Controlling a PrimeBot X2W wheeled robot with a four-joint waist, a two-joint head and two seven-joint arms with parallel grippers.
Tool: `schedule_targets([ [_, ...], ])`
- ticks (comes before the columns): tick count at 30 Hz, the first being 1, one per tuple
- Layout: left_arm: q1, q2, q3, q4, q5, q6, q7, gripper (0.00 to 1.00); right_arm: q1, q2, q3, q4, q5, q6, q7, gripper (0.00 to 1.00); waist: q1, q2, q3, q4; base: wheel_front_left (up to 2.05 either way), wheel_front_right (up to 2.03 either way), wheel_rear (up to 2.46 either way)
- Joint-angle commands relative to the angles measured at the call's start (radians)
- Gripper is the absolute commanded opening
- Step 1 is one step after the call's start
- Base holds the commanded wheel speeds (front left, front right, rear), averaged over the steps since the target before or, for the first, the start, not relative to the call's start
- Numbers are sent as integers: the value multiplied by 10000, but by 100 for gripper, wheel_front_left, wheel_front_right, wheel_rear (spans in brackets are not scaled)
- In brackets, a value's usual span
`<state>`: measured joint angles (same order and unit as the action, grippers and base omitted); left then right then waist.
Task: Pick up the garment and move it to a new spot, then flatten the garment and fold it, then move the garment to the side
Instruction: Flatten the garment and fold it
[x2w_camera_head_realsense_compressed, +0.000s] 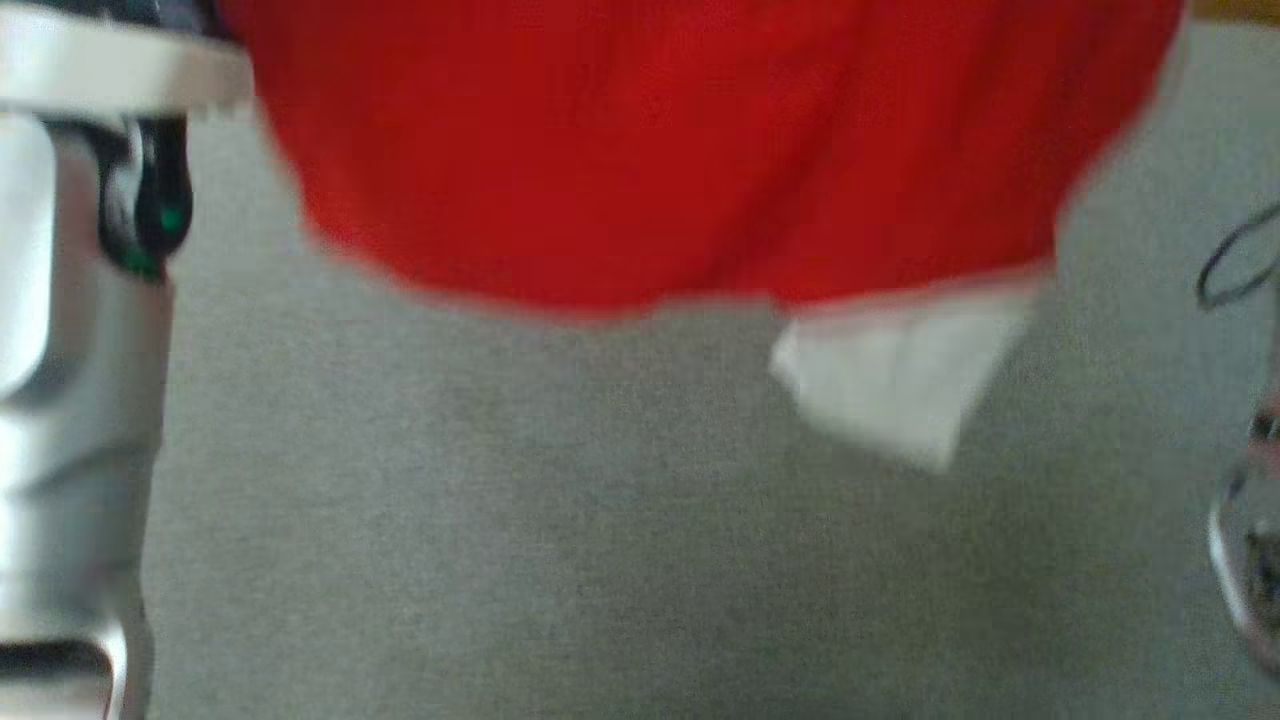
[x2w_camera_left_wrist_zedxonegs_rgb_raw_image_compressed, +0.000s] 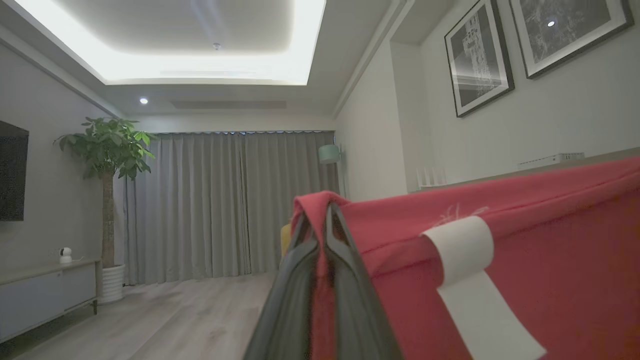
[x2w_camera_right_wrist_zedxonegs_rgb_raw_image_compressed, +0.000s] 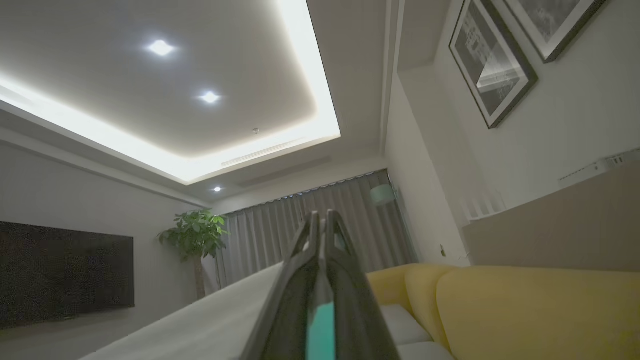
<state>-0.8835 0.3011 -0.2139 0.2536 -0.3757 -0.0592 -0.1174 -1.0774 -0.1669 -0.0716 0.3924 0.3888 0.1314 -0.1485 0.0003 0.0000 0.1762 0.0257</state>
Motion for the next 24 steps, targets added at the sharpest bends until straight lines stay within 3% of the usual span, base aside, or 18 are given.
schedule_targets([
  [1, -972, 261, 401, -59, 158, 129, -404, 0, -925, 55, 27, -16, -115, -7, -409, 0, -3, 0, 722, -369, 0, 0, 0],
  [5, -1609, 11, 453, 537, 350, 236, -1159, 0, -1817, -60, -25, 675, -110, -7, -952, 0, -3, 0, 879, -585, 0, 0, 0],
  [9, -1034, -76, 730, 932, 243, 338, -1364, 0, -1415, -138, 36, 1039, 286, -7, -1076, 0, -3, 0, 771, -806, 0, 0, 0],
  [14, 1355, -346, 1214, 1323, -92, 466, -1433, 0, 1023, -241, 198, 1109, 939, -7, -1105, 0, -3, 0, 519, -1052, 0, 0, 0],
  [24, 6687, -2198, 2212, 2207, -271, -21, -1441, 0, 6878, 59, 807, 768, 2220, -7, -358, 0, -3, 0, -58, -1385, 0, 0, 0],
])
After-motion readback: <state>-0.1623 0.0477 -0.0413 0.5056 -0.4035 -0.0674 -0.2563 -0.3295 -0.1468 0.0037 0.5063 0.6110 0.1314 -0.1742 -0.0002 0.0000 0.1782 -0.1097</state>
